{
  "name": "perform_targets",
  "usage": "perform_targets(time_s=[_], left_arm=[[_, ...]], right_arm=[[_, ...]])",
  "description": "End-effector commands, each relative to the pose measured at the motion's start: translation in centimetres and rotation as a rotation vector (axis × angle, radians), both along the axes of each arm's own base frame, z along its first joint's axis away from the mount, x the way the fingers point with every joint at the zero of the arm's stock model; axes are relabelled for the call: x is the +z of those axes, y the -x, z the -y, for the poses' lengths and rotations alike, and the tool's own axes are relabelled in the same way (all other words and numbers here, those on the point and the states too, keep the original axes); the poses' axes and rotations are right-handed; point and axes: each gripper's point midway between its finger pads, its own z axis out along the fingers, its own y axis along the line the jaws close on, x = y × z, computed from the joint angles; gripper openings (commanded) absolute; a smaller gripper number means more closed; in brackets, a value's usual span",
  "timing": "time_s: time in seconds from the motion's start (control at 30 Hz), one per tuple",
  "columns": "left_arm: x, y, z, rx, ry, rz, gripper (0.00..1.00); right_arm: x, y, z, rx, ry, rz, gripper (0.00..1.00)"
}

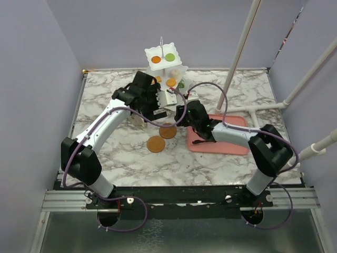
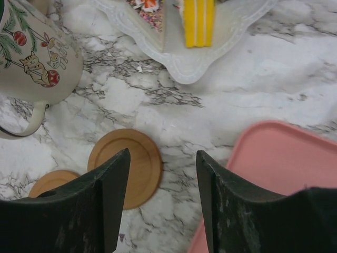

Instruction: Serve the afternoon tea

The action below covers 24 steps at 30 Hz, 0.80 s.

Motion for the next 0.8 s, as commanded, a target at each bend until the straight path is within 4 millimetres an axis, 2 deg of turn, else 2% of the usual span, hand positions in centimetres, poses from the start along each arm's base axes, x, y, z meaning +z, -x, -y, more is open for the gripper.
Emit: perform_targets(time_s=[0.0,0.1,0.2,0.33,0.47,0.6,0.77], left_arm=[[0.7,1.5,-1.7,0.112,0.114,-0.156,0.99],[1.3,-0.2,-3.3,0.211,0.163,-0.144,0.99],[1.9,-2.1,-4.9,0.296,0.198,-0.138,0.99],[2.0,-4.4,-7.2,0.391,0.207,-0.131,0.99],[1.3,-6.3,-8.7,0.438,0.178,-0.128,0.97],[0.5,-8.3,-10.2,0.488,0.149,-0.119,0.93],[-0.4,-10.3,-11.7,0.538,0.168,-0.138,0.89]], right_arm=[[-1.9,-0.5,-4.4,0.119,-0.016,-0.046,0.56],[-3.7,-0.3,-5.9,0.148,-0.016,-0.083,0.54],[-5.6,0.4,-6.7,0.164,-0.015,-0.129,0.48],[-7.9,1.1,-6.5,0.159,-0.003,-0.183,0.39],[-9.3,1.5,-5.8,0.14,0.022,-0.206,0.36],[-9.8,1.0,-4.7,0.079,0.057,-0.202,0.34],[-8.1,-0.7,-3.1,0.001,0.121,-0.127,0.34]])
